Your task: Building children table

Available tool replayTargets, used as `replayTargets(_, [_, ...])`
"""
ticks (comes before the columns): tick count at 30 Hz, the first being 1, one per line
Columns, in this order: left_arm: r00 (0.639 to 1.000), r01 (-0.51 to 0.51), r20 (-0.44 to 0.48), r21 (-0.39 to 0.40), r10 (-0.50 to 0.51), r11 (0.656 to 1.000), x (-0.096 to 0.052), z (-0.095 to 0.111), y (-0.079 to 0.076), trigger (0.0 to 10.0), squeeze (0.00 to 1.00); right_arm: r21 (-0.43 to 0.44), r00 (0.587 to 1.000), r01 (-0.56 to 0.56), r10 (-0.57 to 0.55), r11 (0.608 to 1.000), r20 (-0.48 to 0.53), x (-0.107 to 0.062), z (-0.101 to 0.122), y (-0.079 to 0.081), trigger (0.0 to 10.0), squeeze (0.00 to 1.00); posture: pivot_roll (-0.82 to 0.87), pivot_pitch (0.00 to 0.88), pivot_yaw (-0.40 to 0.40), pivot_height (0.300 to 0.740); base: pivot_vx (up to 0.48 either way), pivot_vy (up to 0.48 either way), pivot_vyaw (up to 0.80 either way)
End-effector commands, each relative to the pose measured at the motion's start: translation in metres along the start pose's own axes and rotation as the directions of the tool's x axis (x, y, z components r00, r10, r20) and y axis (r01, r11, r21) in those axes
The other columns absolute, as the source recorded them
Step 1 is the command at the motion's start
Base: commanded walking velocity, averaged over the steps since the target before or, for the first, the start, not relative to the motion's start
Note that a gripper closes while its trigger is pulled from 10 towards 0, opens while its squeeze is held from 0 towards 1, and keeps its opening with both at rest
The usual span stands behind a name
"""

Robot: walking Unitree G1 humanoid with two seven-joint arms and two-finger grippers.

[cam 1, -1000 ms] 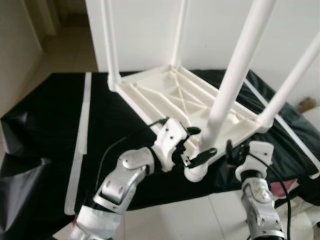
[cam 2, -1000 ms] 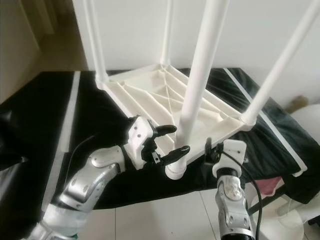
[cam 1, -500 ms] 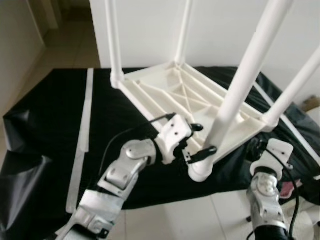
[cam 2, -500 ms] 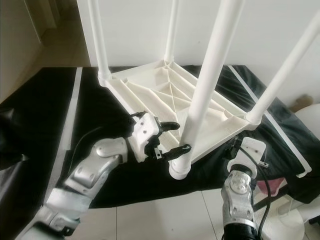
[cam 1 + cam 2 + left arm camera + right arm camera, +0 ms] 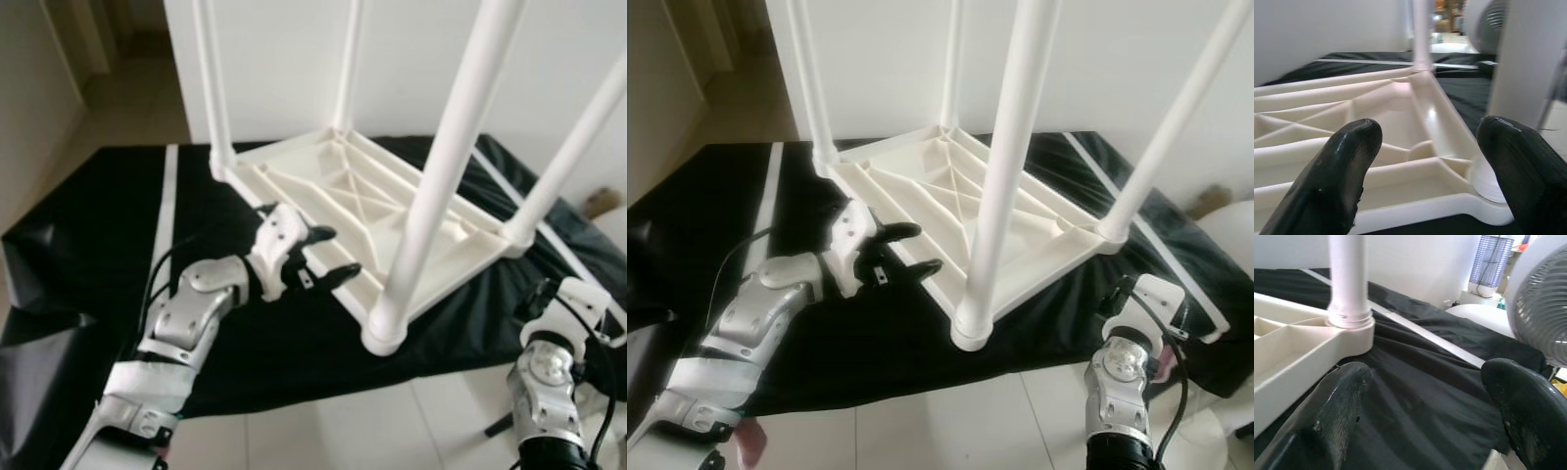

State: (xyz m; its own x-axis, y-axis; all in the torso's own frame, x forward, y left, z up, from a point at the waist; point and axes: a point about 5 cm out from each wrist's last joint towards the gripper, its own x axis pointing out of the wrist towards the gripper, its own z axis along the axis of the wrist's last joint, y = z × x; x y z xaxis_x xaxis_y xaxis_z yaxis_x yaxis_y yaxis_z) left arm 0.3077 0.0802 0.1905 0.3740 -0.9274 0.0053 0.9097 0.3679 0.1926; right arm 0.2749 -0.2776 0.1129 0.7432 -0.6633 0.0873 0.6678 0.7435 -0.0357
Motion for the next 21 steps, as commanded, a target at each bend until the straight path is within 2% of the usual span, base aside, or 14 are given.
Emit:
replayTargets(1, [0.984, 0.178, -0.001, -0.021, -0.178, 0.984, -0.006, 0.0, -0.01, 10.0, 0.0, -0.011, 1.0, 0.029, -0.029, 1.0, -0.007, 0.003, -0.003, -0.008, 10.0, 0.0, 0.02, 0.011, -0.03, 0.74, 0.0, 0.0, 0.0])
replayTargets(2, [0.978, 0.208, 0.004, -0.046, -0.208, 0.977, -0.015, -0.001, -0.01, 10.0, 0.0, -0.02, 0.999, 0.044, -0.044, 0.999, 0.0, 0.006, -0.002, -0.013, 10.0, 0.0, 0.02, 0.014, -0.025, 0.74, 0.0, 0.0, 0.0])
replayTargets(5, [0.982, 0.19, 0.003, -0.045, -0.19, 0.981, -0.02, -0.003, -0.006, 10.0, 0.0, -0.024, 0.999, 0.054, -0.054, 0.998, 0.002, 0.009, -0.001, -0.017, 10.0, 0.0, 0.02, 0.014, -0.025, 0.74, 0.0, 0.0, 0.0])
replayTargets(6, [0.994, 0.11, -0.024, -0.021, -0.11, 0.994, -0.018, -0.006, 0.005, 10.0, 0.0, -0.015, 0.998, 0.063, -0.063, 0.998, 0.0, 0.012, -0.001, -0.02, 10.0, 0.0, 0.01, 0.017, -0.022, 0.74, 0.0, 0.0, 0.0])
replayTargets(7, [0.994, 0.11, -0.024, -0.021, -0.11, 0.994, -0.018, -0.006, 0.005, 10.0, 0.0, -0.015, 0.998, 0.063, -0.063, 0.998, 0.0, 0.012, -0.001, -0.02, 10.0, 0.0, 0.01, 0.017, -0.022, 0.74, 0.0, 0.0, 0.0])
replayTargets(8, [0.994, -0.081, -0.07, 0.061, 0.085, 0.995, -0.004, -0.011, 0.027, 10.0, 0.0, 0.004, 0.997, 0.074, -0.074, 0.997, -0.024, 0.016, -0.003, -0.02, 10.0, 0.0, 0.01, 0.022, -0.022, 0.74, 0.0, 0.0, 0.0])
replayTargets(9, [0.986, -0.143, -0.078, 0.087, 0.15, 0.986, 0.001, -0.012, 0.033, 10.0, 0.0, 0.01, 0.996, 0.079, -0.079, 0.997, -0.034, 0.017, -0.004, -0.02, 10.0, 0.0, 0.01, 0.022, -0.022, 0.74, 0.0, 0.0, 0.0])
replayTargets(10, [0.986, -0.143, -0.078, 0.087, 0.15, 0.986, 0.001, -0.012, 0.033, 10.0, 0.0, 0.01, 0.996, 0.079, -0.079, 0.997, -0.034, 0.017, -0.004, -0.02, 10.0, 0.0, 0.01, 0.022, -0.022, 0.74, 0.0, 0.0, 0.0])
replayTargets(12, [0.971, -0.219, -0.076, 0.116, 0.228, 0.969, 0.009, -0.011, 0.04, 10.0, 0.0, 0.012, 0.995, 0.086, -0.086, 0.996, -0.044, 0.019, -0.005, -0.019, 10.0, 0.0, 0.01, 0.025, -0.019, 0.74, 0.0, 0.0, 0.0])
replayTargets(14, [0.968, -0.236, -0.063, 0.11, 0.244, 0.965, 0.013, -0.008, 0.04, 10.0, 0.0, 0.017, 0.994, 0.091, -0.089, 0.996, -0.055, 0.02, -0.006, -0.018, 10.0, 0.0, 0.01, 0.026, -0.019, 0.74, 0.0, 0.0, 0.0])
replayTargets(17, [0.965, -0.257, -0.02, 0.122, 0.262, 0.959, 0.03, 0.002, 0.034, 10.0, 0.0, 0.045, 0.992, 0.079, -0.074, 0.996, -0.106, 0.025, -0.01, -0.01, 10.0, 0.0, 0.01, 0.03, -0.014, 0.74, 0.0, 0.0, 0.0])
replayTargets(19, [0.965, -0.258, -0.012, 0.135, 0.262, 0.957, 0.033, 0.003, 0.032, 10.0, 0.0, 0.051, 0.991, 0.074, -0.068, 0.996, -0.113, 0.026, -0.01, -0.008, 10.0, 0.0, 0.01, 0.03, -0.014, 0.74, 0.0, 0.0, 0.0])
replayTargets(21, [0.976, -0.219, 0.024, 0.112, 0.218, 0.969, 0.038, 0.009, 0.024, 10.0, 0.0, 0.059, 0.991, 0.035, -0.027, 0.998, -0.133, 0.028, -0.011, -0.002, 10.0, 0.0, 0.02, 0.031, -0.01, 0.74, 0.0, 0.0, 0.0])
